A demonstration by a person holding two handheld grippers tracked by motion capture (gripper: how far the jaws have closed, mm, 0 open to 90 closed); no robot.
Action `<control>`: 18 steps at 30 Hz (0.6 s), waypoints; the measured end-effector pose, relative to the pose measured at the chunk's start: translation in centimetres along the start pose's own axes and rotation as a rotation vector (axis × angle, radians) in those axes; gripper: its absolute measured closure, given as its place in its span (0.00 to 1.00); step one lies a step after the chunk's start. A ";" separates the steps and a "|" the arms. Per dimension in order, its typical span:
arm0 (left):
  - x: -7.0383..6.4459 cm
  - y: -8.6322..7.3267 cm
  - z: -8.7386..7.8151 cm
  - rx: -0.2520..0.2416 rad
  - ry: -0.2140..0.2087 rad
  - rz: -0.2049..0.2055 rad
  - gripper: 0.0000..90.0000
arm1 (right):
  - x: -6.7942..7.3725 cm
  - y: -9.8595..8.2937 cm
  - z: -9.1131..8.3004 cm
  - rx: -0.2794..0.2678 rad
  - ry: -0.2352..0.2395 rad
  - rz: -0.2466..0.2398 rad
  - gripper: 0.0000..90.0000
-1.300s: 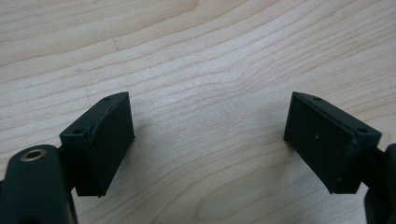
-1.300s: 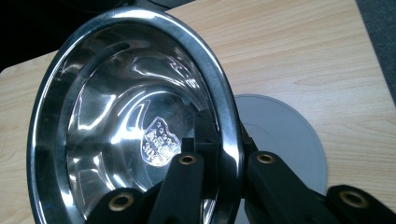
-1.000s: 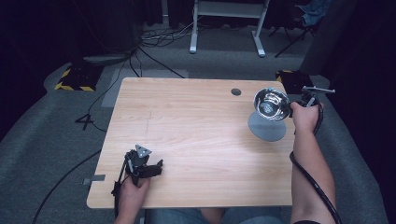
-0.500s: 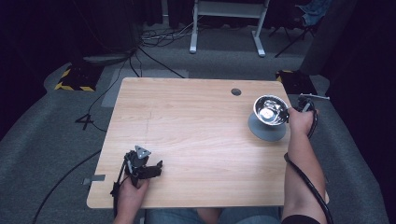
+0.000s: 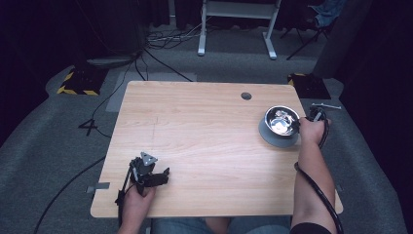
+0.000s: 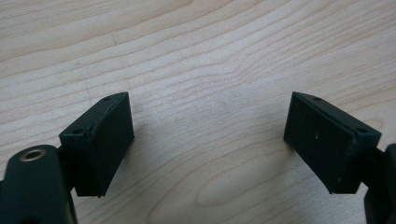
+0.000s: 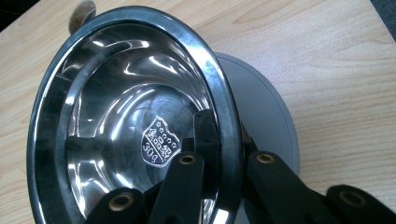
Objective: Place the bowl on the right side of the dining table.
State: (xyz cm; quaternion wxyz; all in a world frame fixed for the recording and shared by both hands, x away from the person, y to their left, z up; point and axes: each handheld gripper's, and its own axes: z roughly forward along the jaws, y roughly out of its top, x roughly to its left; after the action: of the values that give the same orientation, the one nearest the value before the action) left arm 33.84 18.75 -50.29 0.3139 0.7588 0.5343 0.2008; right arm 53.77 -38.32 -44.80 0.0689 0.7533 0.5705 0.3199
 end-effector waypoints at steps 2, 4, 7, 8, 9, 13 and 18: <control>0.0 0.0 0.0 0.000 0.000 0.000 0.18 | -0.2 -0.1 0.1 0.000 0.003 0.008 0.97; 0.0 0.0 0.0 0.000 0.000 0.000 0.18 | -0.4 -0.2 0.2 -0.003 0.007 0.019 0.97; 0.0 0.0 0.0 0.000 0.000 0.000 0.18 | -0.7 -0.3 0.3 -0.005 0.004 0.029 0.97; 0.0 0.0 0.0 0.000 0.000 0.000 0.18 | -0.8 -0.3 0.2 -0.006 0.008 0.027 0.97; 0.0 0.0 0.0 0.000 0.000 0.000 0.18 | -0.8 -0.3 0.3 -0.005 0.008 0.027 0.97; 0.0 0.0 0.0 0.000 0.000 0.000 0.18 | -0.9 -0.5 0.5 0.004 0.005 0.028 0.97; 0.0 0.0 0.0 0.000 0.000 0.000 0.18 | -0.9 -0.7 0.9 0.015 0.007 0.029 0.97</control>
State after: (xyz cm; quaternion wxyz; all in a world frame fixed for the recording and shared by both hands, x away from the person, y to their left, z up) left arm 33.84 18.75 -50.29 0.3140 0.7588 0.5342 0.2007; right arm 53.54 -38.66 -46.23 0.0568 0.7609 0.5621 0.3191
